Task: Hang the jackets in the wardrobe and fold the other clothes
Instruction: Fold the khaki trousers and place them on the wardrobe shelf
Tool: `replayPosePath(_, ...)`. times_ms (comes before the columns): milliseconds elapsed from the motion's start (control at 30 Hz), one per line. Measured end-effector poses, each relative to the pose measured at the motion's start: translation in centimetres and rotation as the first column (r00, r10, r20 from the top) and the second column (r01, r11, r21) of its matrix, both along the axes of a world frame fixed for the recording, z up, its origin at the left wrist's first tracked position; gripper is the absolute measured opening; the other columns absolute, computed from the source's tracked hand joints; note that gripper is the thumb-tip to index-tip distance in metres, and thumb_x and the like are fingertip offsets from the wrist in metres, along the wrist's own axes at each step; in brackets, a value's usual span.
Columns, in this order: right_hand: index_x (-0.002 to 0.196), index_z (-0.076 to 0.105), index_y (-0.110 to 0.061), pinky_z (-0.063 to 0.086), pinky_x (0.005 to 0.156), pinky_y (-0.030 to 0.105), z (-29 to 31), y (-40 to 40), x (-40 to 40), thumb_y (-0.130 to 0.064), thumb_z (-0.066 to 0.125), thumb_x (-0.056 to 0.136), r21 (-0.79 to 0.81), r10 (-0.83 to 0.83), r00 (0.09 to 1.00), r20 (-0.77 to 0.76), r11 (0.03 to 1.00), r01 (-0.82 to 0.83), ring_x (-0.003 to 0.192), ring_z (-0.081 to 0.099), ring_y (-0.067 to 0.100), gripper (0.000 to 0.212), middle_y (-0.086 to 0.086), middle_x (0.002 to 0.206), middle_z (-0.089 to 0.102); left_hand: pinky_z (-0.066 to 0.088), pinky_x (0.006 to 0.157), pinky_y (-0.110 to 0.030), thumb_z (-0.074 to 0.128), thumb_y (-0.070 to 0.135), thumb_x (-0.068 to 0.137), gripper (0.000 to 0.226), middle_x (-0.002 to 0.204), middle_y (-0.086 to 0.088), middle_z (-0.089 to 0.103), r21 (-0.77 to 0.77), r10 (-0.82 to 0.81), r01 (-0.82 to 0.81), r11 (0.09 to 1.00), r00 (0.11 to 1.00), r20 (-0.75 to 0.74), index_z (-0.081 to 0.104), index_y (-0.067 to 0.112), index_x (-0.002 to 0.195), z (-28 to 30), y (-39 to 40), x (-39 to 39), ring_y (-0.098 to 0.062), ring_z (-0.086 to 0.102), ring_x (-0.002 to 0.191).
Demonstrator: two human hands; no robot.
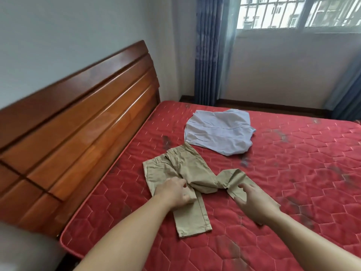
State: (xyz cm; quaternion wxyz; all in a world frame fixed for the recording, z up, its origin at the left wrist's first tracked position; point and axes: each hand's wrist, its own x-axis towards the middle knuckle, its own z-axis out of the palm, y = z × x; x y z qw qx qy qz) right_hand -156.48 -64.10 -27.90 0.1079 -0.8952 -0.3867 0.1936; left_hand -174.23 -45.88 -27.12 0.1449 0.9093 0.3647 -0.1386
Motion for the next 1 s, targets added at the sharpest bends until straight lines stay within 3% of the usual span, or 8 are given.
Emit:
replayPosePath(133, 0.134, 0.051, -0.017, 0.042, 0.100, 0.034, -2.1, 5.5, 3.9, -0.042, 0.051, 0.090, 0.029, 0.054, 0.997, -0.051, 0.998, -0.053, 0.124, 0.051, 0.022, 0.050, 0.005, 0.136, 0.056, 0.045, 0.099, -0.039, 0.050, 0.040, 0.087, 0.048, 0.135, 0.000, 0.053, -0.001, 0.111, -0.111, 0.994, 0.993, -0.048, 0.051, 0.026, 0.133, -0.9, 3.1, 0.9, -0.023, 0.049, 0.126)
replayPosePath(400, 0.136, 0.045, -0.020, 0.044, 0.099, 0.039, -7.1, 14.0, 5.0, -0.044, 0.050, 0.093, -0.026, 0.129, 0.982, -0.140, 0.991, -0.134, 0.124, 0.051, 0.021, 0.050, 0.000, 0.136, 0.052, 0.046, 0.093, -0.035, 0.050, 0.040, 0.089, 0.043, 0.133, 0.002, 0.053, -0.130, 0.347, -0.349, 0.928, 0.937, -0.039, 0.051, 0.029, 0.131, -6.8, 8.8, 0.8, -0.022, 0.053, 0.121)
replayPosePath(567, 0.132, 0.046, -0.031, 0.046, 0.092, 0.033, -11.6, 18.3, 3.2, -0.040, 0.050, 0.091, -0.023, 0.127, 0.973, -0.191, 0.991, -0.134, 0.118, 0.053, 0.016, 0.042, -0.006, 0.130, 0.053, 0.045, 0.092, -0.036, 0.047, 0.039, 0.091, 0.045, 0.133, 0.004, 0.052, -0.197, 0.421, -0.423, 0.885, 0.906, -0.053, 0.046, 0.032, 0.135, -12.3, 13.2, 1.1, -0.021, 0.052, 0.120)
replayPosePath(667, 0.131, 0.047, -0.036, 0.048, 0.091, 0.035, -15.4, 21.9, 2.7, -0.041, 0.049, 0.090, -0.035, 0.086, 0.968, -0.235, 0.995, -0.097, 0.115, 0.054, 0.014, 0.042, -0.008, 0.130, 0.052, 0.046, 0.093, -0.036, 0.048, 0.040, 0.091, 0.047, 0.135, 0.005, 0.050, -0.240, 0.476, -0.468, 0.850, 0.879, -0.030, 0.044, 0.031, 0.137, -16.7, 16.9, 1.5, -0.021, 0.051, 0.122)
replayPosePath(867, 0.144, 0.033, -0.024, 0.043, 0.099, 0.042, -26.7, 29.7, 0.8, -0.046, 0.047, 0.092, -0.155, 0.043, 0.976, -0.215, 0.985, -0.077, 0.125, 0.048, 0.022, 0.058, -0.002, 0.143, 0.041, 0.043, 0.099, -0.035, 0.057, 0.041, 0.093, 0.049, 0.139, -0.002, 0.050, -0.345, 0.623, -0.589, 0.731, 0.782, -0.016, 0.045, 0.027, 0.139, -29.1, 23.3, 0.8, -0.024, 0.049, 0.126)
replayPosePath(1000, 0.152, 0.017, -0.026, 0.026, 0.113, 0.045, -34.7, 34.5, 0.9, -0.053, 0.041, 0.094, -0.159, 0.084, 0.993, -0.081, 0.983, -0.096, 0.144, 0.024, 0.023, 0.069, 0.000, 0.160, 0.017, 0.037, 0.102, -0.035, 0.060, 0.040, 0.092, 0.059, 0.142, -0.009, 0.045, -0.384, 0.690, -0.647, 0.659, 0.723, -0.035, 0.040, 0.020, 0.144, -38.1, 27.7, 1.1, -0.027, 0.045, 0.130)
